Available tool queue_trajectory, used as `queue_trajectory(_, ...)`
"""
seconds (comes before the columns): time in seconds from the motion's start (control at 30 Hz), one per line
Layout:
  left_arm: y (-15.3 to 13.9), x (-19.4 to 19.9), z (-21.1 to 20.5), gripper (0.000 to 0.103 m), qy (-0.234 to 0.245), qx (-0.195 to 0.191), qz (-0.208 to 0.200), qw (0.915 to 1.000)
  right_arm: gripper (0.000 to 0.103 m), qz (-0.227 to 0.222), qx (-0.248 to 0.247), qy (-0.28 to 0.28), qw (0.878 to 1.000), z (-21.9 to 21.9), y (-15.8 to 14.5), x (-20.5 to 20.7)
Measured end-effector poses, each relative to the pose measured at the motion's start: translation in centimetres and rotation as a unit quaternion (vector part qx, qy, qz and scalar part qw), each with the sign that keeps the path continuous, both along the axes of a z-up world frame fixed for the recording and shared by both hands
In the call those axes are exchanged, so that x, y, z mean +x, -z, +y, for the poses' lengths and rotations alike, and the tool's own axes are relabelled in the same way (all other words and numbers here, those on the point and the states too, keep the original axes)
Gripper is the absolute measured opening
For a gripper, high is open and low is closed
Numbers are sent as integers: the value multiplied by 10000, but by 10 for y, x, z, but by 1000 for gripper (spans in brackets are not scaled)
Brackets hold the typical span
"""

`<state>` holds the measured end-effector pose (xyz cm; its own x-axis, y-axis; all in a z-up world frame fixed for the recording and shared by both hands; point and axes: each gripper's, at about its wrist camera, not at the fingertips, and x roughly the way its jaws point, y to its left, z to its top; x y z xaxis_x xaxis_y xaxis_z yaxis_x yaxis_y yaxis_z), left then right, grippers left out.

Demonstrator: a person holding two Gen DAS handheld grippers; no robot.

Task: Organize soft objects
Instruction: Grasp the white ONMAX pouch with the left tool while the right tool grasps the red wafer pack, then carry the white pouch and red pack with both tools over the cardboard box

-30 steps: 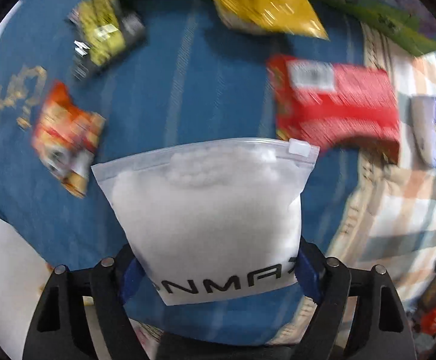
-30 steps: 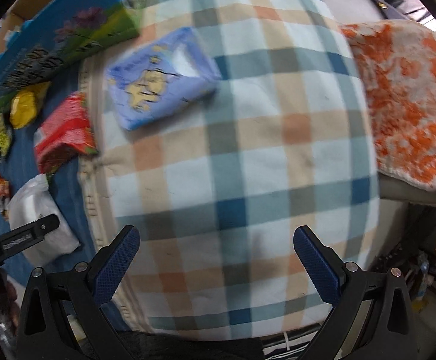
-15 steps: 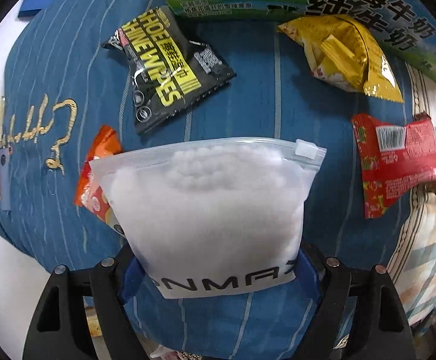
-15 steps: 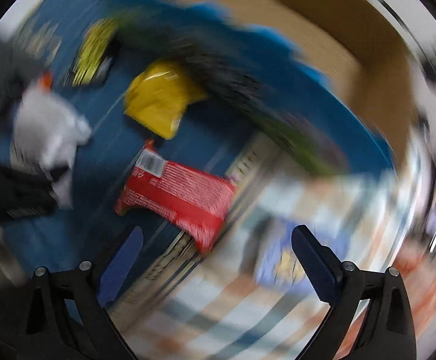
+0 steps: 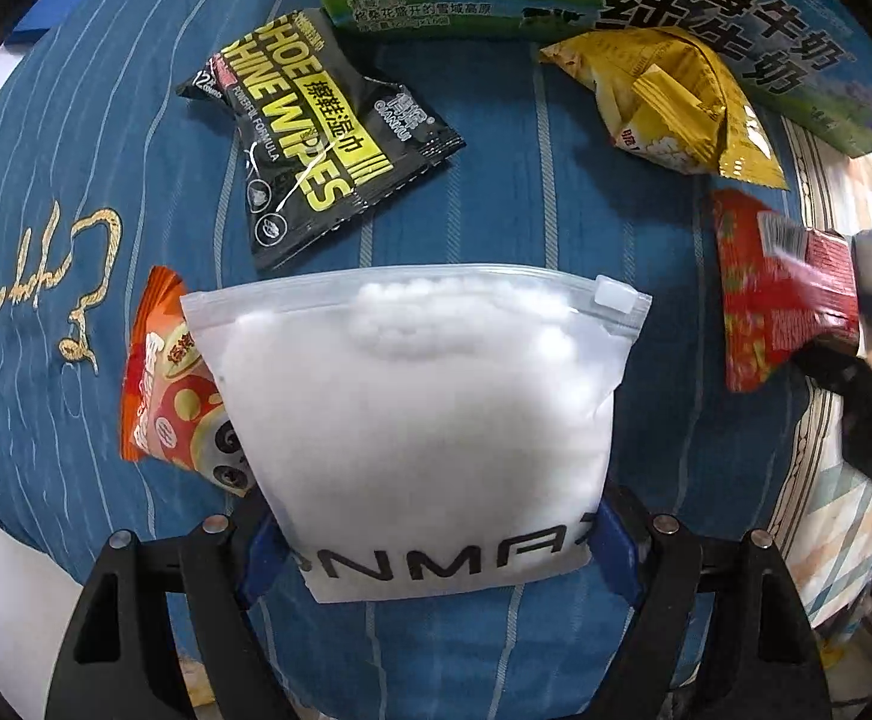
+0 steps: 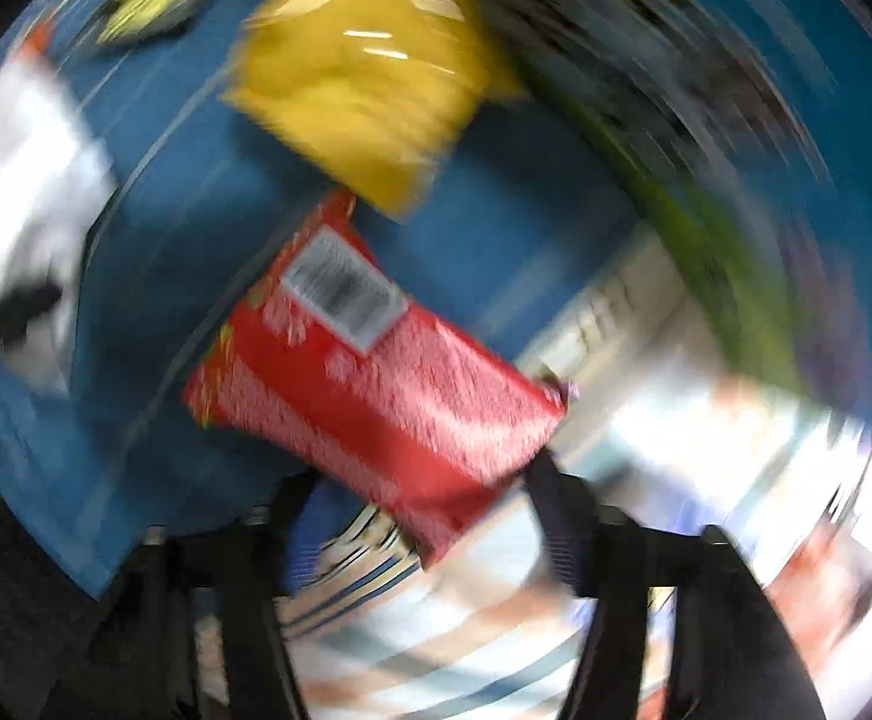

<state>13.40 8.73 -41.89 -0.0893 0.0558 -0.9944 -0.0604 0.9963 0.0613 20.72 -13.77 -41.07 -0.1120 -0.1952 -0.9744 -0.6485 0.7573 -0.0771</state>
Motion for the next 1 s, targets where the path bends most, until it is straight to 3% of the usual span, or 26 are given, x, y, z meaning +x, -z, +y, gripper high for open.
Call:
queue_trajectory(0.07, 0, 2, 1, 82, 74, 26, -46, 10000, 31, 223, 87, 986, 9948, -22, -4, 3)
queue_trajectory(0.1, 0, 0, 3, 82, 112, 37, -60, 9999, 31, 559, 332, 1570, 9855, -38, -6, -3)
queue_trajectory(0.17, 2, -1, 2, 82, 190, 46, -69, 9998, 32, 915, 713, 1959, 9737, -52, -15, -13)
queue_trajectory(0.2, 3, -1, 5, 82, 214, 42, -70, 9997, 41, 966, 767, 2004, 9719, -55, -18, -16)
queue_trajectory(0.23, 4, -2, 4, 82, 226, 32, -68, 9997, 50, 791, 808, 1909, 9751, -58, -30, -18)
queue_trajectory(0.27, 5, -2, 4, 82, 224, 24, -67, 9997, 71, 389, 767, 1584, 9836, -57, -45, -17)
queue_trajectory(0.3, 7, -1, 7, 82, 221, 13, -63, 9997, 81, 142, 689, 1346, 9884, -55, -53, -18)
queue_trajectory(0.37, 11, 0, 10, 82, 225, 5, -55, 9997, 82, -365, 476, 587, 9965, -46, -70, -10)
queue_trajectory(0.53, 2, 0, -6, 83, 239, 60, -80, 9997, 82, -361, 49, -700, 9969, -25, -53, 19)
queue_trajectory(0.57, 4, 0, -5, 83, 238, 73, -93, 9996, 79, -290, -23, -819, 9962, -26, -48, 22)
queue_trajectory(0.6, 6, 0, -4, 83, 239, 78, -96, 9996, 64, -131, -66, -855, 9962, -29, -41, 25)
queue_trajectory(0.67, 7, -1, -3, 83, 206, 108, -90, 9997, 62, 128, -17, -519, 9986, -42, -38, 32)
queue_trajectory(0.73, 7, -2, -4, 82, 179, 137, -82, 9997, 55, 289, -24, 203, 9994, -65, -47, 42)
queue_trajectory(0.8, 7, -3, -1, 82, 130, 164, -82, 9997, 52, 735, -106, 1349, 9881, -112, -52, 38)
queue_trajectory(0.83, 6, -5, 1, 82, 98, 164, -81, 9998, 51, 1130, -95, 2067, 9718, -140, -53, 37)
queue_trajectory(0.87, 4, -7, 0, 82, 54, 156, -84, 9998, 51, 1318, 85, 2428, 9611, -158, -55, 36)
queue_trajectory(0.9, 4, -8, 0, 82, 6, 135, -90, 9999, 52, 1330, 372, 2745, 9516, -177, -63, 34)
queue_trajectory(1.0, 5, -8, -4, 82, 33, 162, -78, 9998, 55, 854, 547, 2812, 9543, -186, -82, 45)
